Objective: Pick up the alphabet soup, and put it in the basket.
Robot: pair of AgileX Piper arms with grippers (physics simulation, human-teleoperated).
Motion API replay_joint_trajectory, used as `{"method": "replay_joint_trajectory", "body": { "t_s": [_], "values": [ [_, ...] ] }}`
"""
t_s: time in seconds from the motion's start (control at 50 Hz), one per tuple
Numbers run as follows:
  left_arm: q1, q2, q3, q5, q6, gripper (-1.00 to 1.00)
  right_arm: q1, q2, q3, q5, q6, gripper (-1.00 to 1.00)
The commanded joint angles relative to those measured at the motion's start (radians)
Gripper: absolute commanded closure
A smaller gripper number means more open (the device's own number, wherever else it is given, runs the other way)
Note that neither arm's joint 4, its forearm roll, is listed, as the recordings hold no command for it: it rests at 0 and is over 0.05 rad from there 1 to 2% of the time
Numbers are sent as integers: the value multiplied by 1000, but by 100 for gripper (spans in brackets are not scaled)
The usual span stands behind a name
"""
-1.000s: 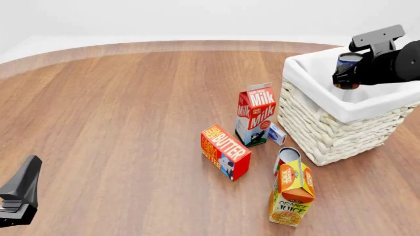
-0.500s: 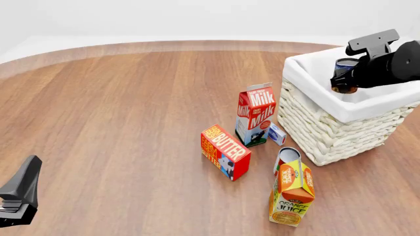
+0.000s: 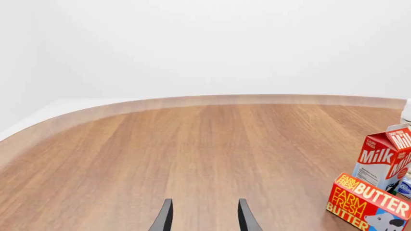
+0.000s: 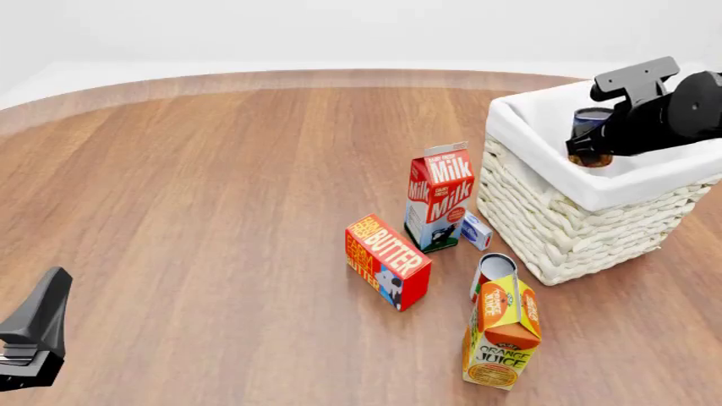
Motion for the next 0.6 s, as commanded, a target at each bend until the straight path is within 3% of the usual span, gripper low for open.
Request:
{"method": "replay_joint_trajectory", "body": {
  "t_s": [0.02,0.06,0.08,0.6],
  "values": [
    [0,0,0,0,0,-100,-7,3,-15,6,23,100],
    [0,0,0,0,0,-100,0,3,-16,10,36,100],
    [0,0,0,0,0,-100,-3,3,-17,9,33,-100],
    [0,0,0,0,0,-100,-7,-9,-15,-6,61,-100]
  ]
}}
